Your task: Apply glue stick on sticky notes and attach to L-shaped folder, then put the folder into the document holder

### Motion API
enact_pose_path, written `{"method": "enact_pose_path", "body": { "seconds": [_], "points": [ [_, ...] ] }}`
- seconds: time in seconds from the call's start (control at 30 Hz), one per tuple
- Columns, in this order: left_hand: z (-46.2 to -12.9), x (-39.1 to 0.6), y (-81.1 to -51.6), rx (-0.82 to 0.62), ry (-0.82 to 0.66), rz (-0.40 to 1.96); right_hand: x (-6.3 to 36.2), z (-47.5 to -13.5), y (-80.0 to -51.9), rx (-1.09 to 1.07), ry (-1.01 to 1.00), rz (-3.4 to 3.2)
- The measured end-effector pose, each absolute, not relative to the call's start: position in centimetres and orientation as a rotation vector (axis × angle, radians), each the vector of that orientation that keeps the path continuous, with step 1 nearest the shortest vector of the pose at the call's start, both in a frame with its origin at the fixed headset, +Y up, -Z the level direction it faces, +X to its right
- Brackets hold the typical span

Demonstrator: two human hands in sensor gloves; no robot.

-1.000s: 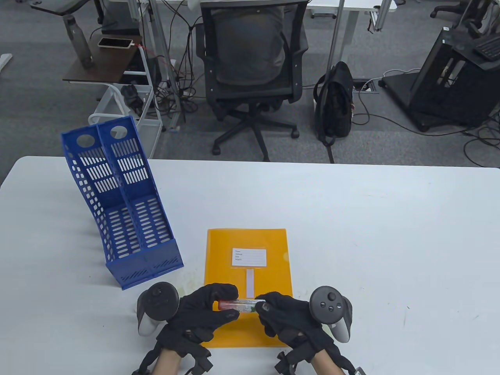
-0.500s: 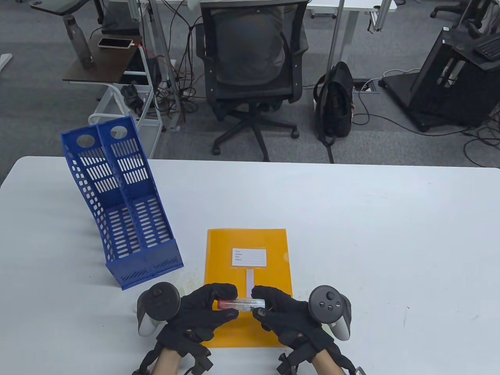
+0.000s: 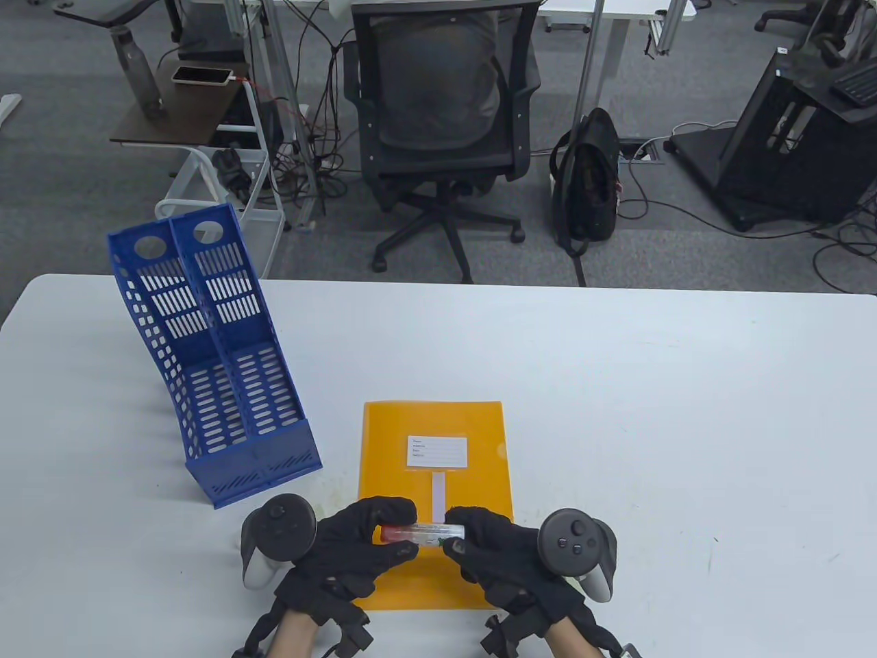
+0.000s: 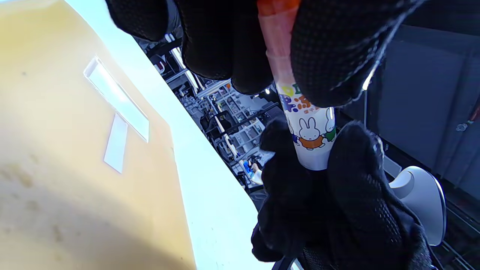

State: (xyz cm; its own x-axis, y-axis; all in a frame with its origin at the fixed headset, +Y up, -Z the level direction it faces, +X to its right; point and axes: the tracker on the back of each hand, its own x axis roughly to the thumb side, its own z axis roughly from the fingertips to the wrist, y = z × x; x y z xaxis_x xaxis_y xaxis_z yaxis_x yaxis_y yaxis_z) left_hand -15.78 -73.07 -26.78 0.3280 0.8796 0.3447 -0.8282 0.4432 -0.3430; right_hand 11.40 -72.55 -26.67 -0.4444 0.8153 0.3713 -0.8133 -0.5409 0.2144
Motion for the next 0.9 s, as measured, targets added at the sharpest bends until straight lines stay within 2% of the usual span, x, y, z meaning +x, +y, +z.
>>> {"method": "enact_pose_path", "body": {
  "seconds": [0.07,0.27,0.33,0.43,0.5,0.7,0.9],
  "points": [
    [-26.8,-15.6,-72.9,-0.126,-0.535,1.114,11.5,-26.7,-72.8,0.503,-0.019,2.046],
    [-26.7,-14.9,-72.3,-0.133,-0.556,1.021,11.3,-27.2,-73.7,0.565,0.157,1.957],
    [-27.0,-14.6,-72.3,-0.180,-0.558,0.973,11.1,-27.2,-73.8,0.589,0.195,1.925],
    [-27.4,-14.6,-72.2,-0.269,-0.547,0.893,11.2,-27.1,-73.5,0.601,0.123,1.979],
    [-27.6,-15.0,-72.0,-0.291,-0.488,0.781,11.3,-26.9,-73.1,0.604,0.060,2.055],
    [-27.6,-16.8,-71.3,-0.224,-0.285,0.361,11.6,-26.7,-73.0,0.574,-0.112,2.253],
    [-27.5,-18.8,-72.5,-0.252,-0.137,0.055,11.4,-26.6,-73.0,0.595,-0.141,2.333]
  ]
}}
